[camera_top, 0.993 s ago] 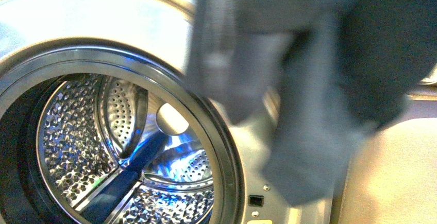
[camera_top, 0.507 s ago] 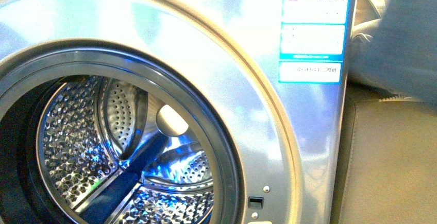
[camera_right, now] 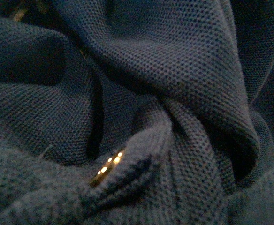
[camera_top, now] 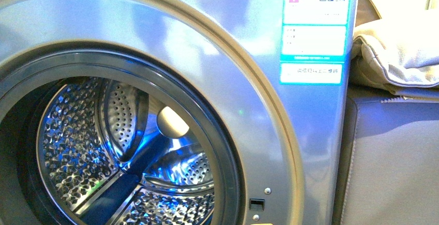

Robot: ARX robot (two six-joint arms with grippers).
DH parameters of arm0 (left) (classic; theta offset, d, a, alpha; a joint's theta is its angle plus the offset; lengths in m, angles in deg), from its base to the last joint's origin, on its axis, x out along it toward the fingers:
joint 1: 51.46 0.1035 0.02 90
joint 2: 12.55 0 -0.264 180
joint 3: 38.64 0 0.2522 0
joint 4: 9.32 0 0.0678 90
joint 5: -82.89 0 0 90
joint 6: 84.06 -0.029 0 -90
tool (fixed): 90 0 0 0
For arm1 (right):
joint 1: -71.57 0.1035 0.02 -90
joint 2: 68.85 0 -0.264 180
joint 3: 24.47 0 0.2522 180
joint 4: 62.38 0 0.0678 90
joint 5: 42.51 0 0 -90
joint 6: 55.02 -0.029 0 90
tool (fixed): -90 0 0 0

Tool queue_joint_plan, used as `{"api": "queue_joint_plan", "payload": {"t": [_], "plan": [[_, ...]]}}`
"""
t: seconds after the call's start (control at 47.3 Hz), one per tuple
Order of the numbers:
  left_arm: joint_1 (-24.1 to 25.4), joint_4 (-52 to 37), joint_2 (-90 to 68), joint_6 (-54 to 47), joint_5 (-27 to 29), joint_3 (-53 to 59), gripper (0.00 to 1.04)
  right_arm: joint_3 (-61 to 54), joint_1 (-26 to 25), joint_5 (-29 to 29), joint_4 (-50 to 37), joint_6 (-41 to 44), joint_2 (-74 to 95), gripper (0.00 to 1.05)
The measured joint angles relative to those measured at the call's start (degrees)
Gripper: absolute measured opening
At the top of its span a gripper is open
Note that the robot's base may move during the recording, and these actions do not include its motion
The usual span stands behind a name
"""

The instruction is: Collect clothes from washing machine

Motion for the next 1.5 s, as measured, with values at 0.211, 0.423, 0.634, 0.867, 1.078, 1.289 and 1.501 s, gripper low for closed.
{"api": "queue_joint_plan", "payload": {"t": [0.211,0.423,0.634,0.867,1.078,1.289,1.501], "plan": [[0.0,0.0,0.0,0.0,-0.02,-0.02,0.98,-10.84,1.6,-5.07,0.31,7.43,12.39,0.12],[0.0,0.0,0.0,0.0,0.0,-0.02,0.98,-15.52,1.51,-7.76,1.55,11.32,23.87,0.31],[0.0,0.0,0.0,-0.02,0.0,-0.02,0.98,-15.61,2.19,-5.01,7.85,10.82,19.06,0.63],[0.0,0.0,0.0,0.0,-0.02,-0.02,0.98,-15.02,5.49,-5.05,7.06,5.99,5.86,0.99],[0.0,0.0,0.0,0.0,-0.02,-0.02,0.98,-10.91,13.84,-5.05,0.09,-0.81,-9.77,0.97],[0.0,0.0,0.0,0.0,-0.02,-0.02,0.98,-8.41,26.16,-13.33,-5.46,-3.93,-15.15,0.97],[-0.02,0.0,0.0,0.0,-0.02,-0.02,0.98,-9.46,39.67,-25.24,-9.49,-0.33,-22.8,0.97]]}}
